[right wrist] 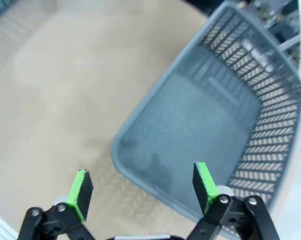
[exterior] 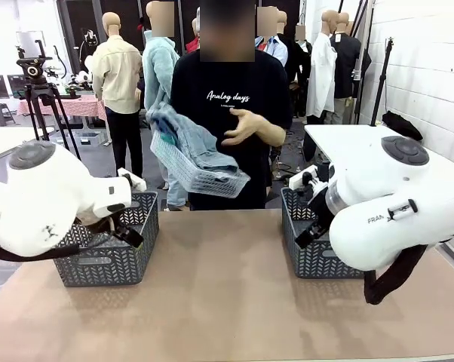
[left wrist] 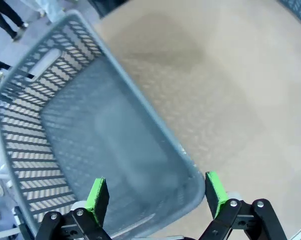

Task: Sort the tops and bottoms.
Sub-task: Lift clothes from the center of the table with your left hand.

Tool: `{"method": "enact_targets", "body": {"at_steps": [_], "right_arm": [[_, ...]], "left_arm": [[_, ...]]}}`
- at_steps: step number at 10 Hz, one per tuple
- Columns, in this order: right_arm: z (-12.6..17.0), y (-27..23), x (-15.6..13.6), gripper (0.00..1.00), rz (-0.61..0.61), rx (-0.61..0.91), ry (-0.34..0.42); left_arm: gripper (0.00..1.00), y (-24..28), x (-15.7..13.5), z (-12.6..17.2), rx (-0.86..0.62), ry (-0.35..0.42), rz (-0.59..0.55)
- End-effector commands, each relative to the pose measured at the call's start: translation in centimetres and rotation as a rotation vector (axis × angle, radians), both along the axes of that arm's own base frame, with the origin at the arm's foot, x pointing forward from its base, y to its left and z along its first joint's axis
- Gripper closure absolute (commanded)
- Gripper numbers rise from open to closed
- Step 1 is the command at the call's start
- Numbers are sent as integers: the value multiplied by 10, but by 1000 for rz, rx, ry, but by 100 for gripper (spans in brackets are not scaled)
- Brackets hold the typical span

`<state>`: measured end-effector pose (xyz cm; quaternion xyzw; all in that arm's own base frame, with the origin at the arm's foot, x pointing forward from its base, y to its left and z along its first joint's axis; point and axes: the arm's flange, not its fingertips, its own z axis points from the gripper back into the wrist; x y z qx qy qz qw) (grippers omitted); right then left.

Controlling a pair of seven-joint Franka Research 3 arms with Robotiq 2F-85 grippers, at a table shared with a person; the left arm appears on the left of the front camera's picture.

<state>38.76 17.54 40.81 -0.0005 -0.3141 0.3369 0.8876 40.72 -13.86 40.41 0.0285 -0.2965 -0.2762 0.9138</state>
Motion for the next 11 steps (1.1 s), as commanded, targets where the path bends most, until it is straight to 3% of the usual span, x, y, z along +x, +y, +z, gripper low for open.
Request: {"method": "enact_targets", "body": {"at_steps": [1, 5, 6, 8, 10, 11], "right_arm": [[25, -8, -33, 0, 15, 41, -49], [72, -43, -69, 0, 9, 116, -93], [78, -55, -78, 0, 1, 135, -93], [83, -81, -96, 0, -19, 173, -74], [85, -96, -103, 0, -24, 206, -69], [81, -94, -95, 0, -9, 199, -49]], "left_arm": [[0, 2, -20, 24, 1, -45, 58], [0, 25, -61, 92, -131, -20, -32], [0, 32, -77, 109, -186, -5, -83], [0, 54, -123, 143, -202, -52, -114], [0, 71, -144, 156, -181, -90, -97], [0, 72, -136, 151, -187, -76, -98]]}}
